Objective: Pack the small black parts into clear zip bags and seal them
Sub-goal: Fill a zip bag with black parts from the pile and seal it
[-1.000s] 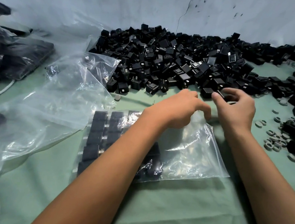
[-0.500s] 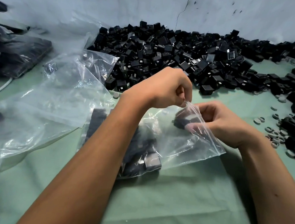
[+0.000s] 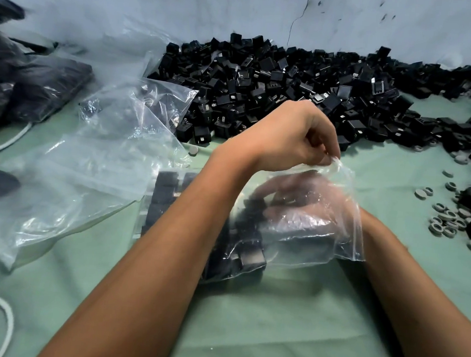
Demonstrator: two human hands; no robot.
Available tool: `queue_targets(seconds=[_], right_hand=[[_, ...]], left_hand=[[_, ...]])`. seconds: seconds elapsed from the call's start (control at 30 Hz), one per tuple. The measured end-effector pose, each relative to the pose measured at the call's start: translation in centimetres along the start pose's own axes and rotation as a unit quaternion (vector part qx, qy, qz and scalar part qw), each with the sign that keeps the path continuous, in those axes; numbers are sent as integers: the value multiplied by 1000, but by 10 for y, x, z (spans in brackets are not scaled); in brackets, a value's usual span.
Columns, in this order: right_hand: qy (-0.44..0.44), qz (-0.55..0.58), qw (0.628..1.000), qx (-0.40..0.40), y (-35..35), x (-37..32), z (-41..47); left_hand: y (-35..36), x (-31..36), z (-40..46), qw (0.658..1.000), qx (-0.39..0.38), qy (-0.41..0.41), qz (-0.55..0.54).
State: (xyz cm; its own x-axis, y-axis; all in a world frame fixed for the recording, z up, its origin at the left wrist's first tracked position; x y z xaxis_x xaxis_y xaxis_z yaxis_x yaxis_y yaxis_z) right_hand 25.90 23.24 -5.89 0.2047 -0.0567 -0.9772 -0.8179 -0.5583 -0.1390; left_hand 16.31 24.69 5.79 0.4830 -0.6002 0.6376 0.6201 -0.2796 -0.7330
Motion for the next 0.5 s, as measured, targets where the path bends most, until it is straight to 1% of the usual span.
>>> queue_targets(seconds=[0.07,0.1,0.13,0.17,0.2,0.23,0.27,0.3,0.37,0.4,0.43,0.47,0.5], right_hand=[[-23,14,1000,-14,6,-14,-2],[-34,6,998,-59,7,-18,-1],[-49,-34,991,-120,15,-21,-1],[-65,-85,982,-153,23,-26,-6],[-88,-108,980,-140,24,-29,-6],[-125,-115,979,-108,19,-31,-5],[-149,-118,977,-101,19,-30,-5],[-157,-107,976,-102,21,-28,-4],[-127,-77,982,-114,25,-22,-2],[-135,-62,982,-116,28,-25,-2],[-155,-50,977,-139,31,-29,-3],[-157,-71,972,-160,34,-30,-5],[-165,-94,969,-161,35,-29,-4]], left_hand=[[-1,-1,-1,1000,-5,-7,-15],[-4,-3,-3,999,-8,-16,-34],[-8,-7,-6,998,-9,-27,-55],[-16,-11,-9,997,-7,-40,-67],[-25,-17,-14,996,-2,-54,-72],[-34,-24,-20,995,2,-72,-75],[-44,-32,-26,993,7,-93,-76],[-52,-42,-33,990,12,-117,-73],[-66,-62,-48,983,15,-172,-56],[-70,-73,-55,979,9,-201,-47],[-72,-82,-61,973,-3,-228,-37],[-73,-90,-66,966,-20,-255,-28],[-73,-97,-71,960,-39,-278,-23]])
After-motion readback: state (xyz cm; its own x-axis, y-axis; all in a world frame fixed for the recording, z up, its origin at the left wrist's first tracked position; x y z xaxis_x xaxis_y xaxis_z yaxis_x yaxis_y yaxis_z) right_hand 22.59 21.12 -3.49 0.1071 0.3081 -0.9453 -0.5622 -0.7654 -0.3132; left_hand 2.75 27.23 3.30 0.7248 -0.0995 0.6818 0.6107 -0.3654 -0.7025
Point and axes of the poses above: each hand's wrist, its own z-axis towards the middle knuckle, its own y-axis out of the palm, x = y × z, the point moved 6 cm from there along z, towards the middle knuckle, and after that the axes turned 4 degrees about -x, right-handed, at the moved point
